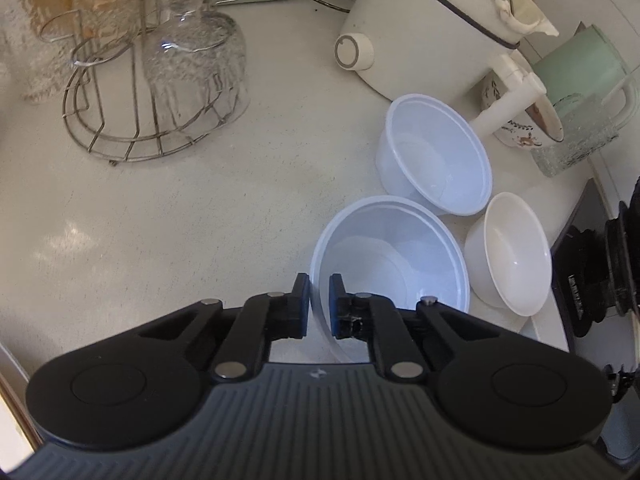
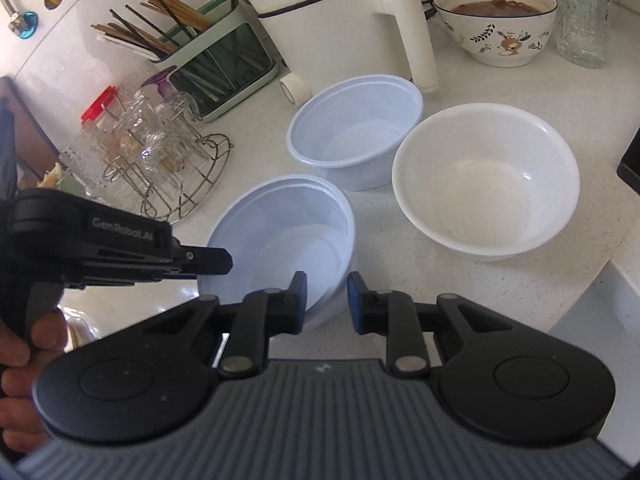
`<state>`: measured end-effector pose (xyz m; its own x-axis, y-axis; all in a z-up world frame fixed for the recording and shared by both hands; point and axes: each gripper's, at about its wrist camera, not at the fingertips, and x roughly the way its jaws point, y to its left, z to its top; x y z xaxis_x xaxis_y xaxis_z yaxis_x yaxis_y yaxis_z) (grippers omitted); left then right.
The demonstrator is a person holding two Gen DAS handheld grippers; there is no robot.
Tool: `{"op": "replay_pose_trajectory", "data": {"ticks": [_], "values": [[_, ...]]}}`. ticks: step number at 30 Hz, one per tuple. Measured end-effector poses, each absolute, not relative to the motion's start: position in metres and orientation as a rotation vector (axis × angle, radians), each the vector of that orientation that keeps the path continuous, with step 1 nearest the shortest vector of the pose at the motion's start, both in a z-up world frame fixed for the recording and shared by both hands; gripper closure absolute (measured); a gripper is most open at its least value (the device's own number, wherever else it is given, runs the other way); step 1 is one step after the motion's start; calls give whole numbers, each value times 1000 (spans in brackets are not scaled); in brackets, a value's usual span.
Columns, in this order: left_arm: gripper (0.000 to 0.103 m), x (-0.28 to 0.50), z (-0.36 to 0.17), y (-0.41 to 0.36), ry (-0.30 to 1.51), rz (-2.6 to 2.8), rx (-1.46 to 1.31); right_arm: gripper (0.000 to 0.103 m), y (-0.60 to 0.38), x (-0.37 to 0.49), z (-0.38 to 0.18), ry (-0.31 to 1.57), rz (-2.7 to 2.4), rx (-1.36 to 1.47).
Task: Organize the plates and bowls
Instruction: 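Lift the light blue bowl with the left tool toward the plate stack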
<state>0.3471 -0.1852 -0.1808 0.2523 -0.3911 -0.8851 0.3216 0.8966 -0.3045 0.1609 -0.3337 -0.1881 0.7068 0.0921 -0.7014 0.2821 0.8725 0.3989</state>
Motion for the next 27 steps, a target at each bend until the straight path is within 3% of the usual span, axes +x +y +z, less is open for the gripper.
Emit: {"op": "replay_pose_trajectory", "data": {"ticks": [27], "values": [[91, 310, -160, -72, 1267, -244, -140, 78, -256, 183, -175, 870, 164, 399]]}}
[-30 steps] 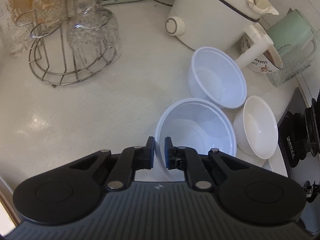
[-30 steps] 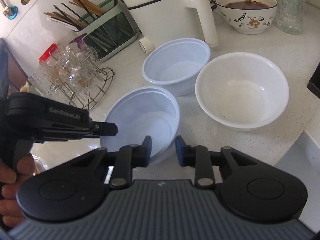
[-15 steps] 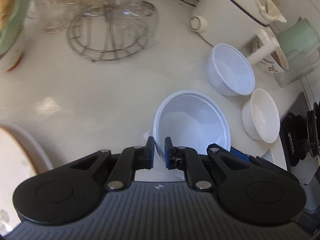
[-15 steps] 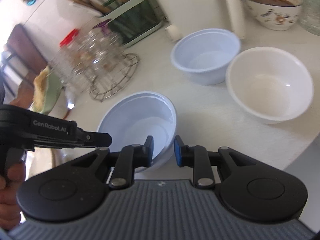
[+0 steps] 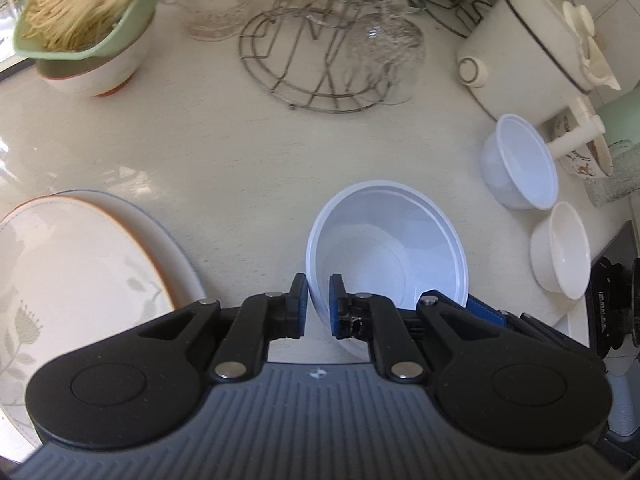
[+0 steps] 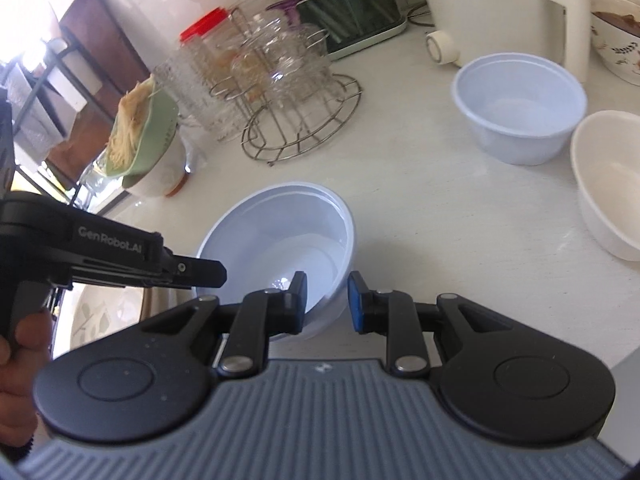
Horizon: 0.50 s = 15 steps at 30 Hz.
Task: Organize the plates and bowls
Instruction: 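Lift the light blue bowl with the left tool toward the plate stack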
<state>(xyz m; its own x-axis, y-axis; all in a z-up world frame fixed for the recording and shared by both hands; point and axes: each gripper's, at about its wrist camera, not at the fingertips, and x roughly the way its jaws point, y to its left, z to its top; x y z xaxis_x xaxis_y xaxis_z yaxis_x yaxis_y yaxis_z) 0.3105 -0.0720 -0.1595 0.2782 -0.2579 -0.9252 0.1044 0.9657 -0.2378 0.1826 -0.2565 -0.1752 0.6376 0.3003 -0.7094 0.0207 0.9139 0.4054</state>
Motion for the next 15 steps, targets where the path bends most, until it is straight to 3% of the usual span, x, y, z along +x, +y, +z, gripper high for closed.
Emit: {"op": "replay_pose_trajectory", "data": {"ticks": [12, 15], "values": [[90, 312, -158, -56, 1247, -247, -172, 76, -240, 191, -174, 899, 180, 356], [85, 313, -154, -56, 1239, -263, -181, 73, -240, 189, -167, 877, 175, 336]]}}
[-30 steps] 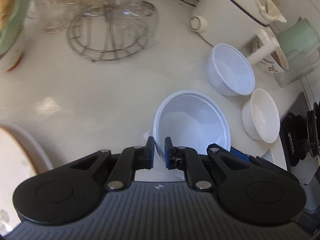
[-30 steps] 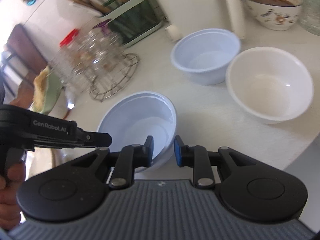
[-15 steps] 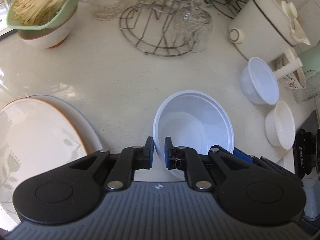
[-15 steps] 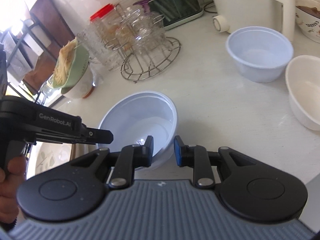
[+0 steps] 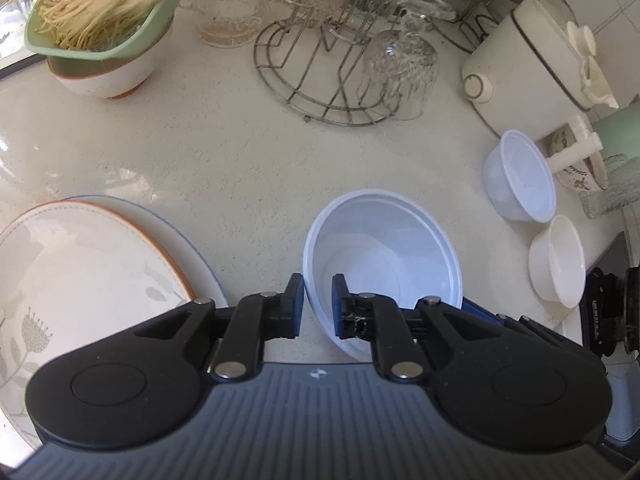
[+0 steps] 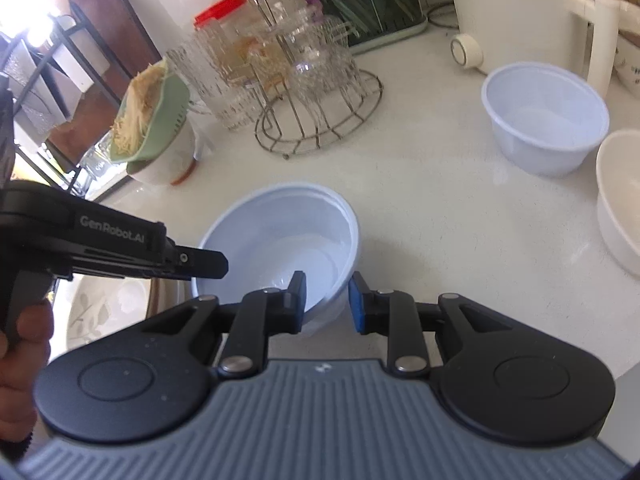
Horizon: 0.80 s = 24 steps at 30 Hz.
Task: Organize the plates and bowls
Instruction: 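Lower the light blue bowl onto the counter and open the left tool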
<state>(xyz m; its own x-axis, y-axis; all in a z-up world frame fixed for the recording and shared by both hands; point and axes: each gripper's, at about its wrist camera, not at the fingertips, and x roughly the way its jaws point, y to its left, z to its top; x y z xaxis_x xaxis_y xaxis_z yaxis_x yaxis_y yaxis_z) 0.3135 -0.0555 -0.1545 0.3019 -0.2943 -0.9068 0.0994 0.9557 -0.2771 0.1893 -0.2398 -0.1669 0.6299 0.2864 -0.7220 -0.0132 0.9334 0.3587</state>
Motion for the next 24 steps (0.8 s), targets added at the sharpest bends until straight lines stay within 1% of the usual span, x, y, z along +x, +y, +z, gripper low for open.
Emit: {"op": "replay_pose_trajectory", "data": {"ticks": [2, 8, 19, 24], "values": [[83, 313, -151, -55, 1227, -262, -190, 67, -240, 189, -163, 867, 172, 314], [73, 308, -132, -54, 1163, -248, -189, 66, -247, 186, -152, 845, 156, 287], [72, 289, -77, -64, 1030, -244, -140, 66, -269, 171, -114, 762, 157, 302], [72, 284, -59, -66, 1004, -259, -153, 66, -271, 162, -92, 721, 145, 296]]}}
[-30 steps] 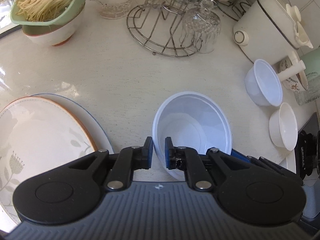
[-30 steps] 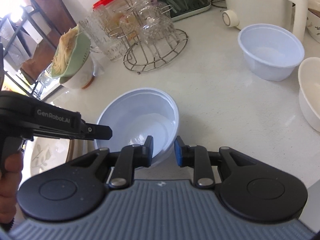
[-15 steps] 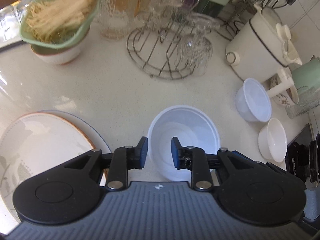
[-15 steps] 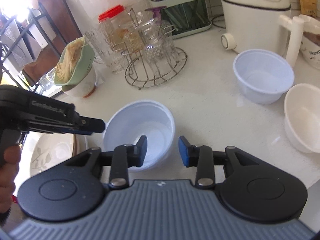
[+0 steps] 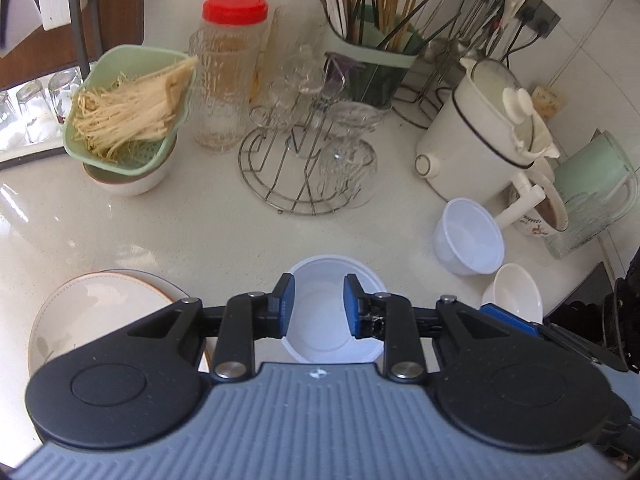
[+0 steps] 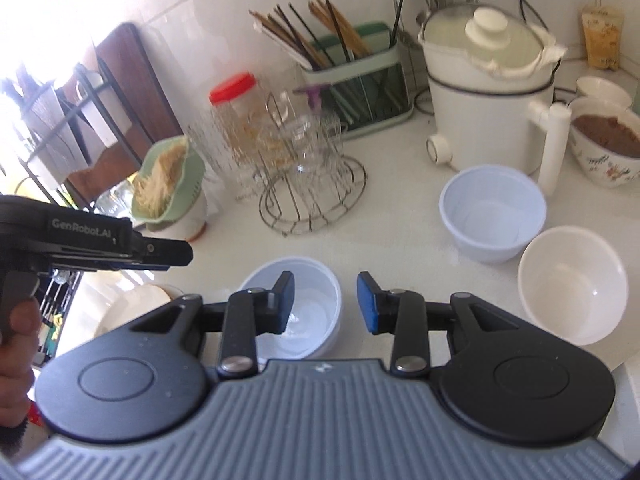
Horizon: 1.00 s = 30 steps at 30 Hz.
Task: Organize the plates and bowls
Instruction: 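Lower the light blue bowl onto the counter and open the left tool, then move the left tool to the second light blue bowl by the rice cooker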
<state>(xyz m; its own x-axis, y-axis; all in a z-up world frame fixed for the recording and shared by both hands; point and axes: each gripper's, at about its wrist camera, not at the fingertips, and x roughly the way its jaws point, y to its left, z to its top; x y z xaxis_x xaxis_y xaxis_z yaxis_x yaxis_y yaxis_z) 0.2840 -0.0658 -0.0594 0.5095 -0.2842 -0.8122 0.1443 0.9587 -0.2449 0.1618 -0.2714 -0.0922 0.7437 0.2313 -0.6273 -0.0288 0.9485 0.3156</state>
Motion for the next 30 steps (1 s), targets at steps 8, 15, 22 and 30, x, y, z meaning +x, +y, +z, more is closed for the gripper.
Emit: {"op": "replay_pose_trajectory", "data": {"ticks": [8, 15, 22, 30], "values": [[72, 273, -26, -69, 1002, -374, -121, 66, -263, 149, -60, 656, 73, 286], [72, 262, -12, -57, 914, -414, -83, 66, -252, 138, -41, 642, 23, 276], [72, 263, -17, -41, 896, -455, -118, 66, -234, 138, -38, 651, -30, 260], [72, 267, -21, -37, 884, -527, -103, 66, -227, 130, -29, 626, -117, 256]]}}
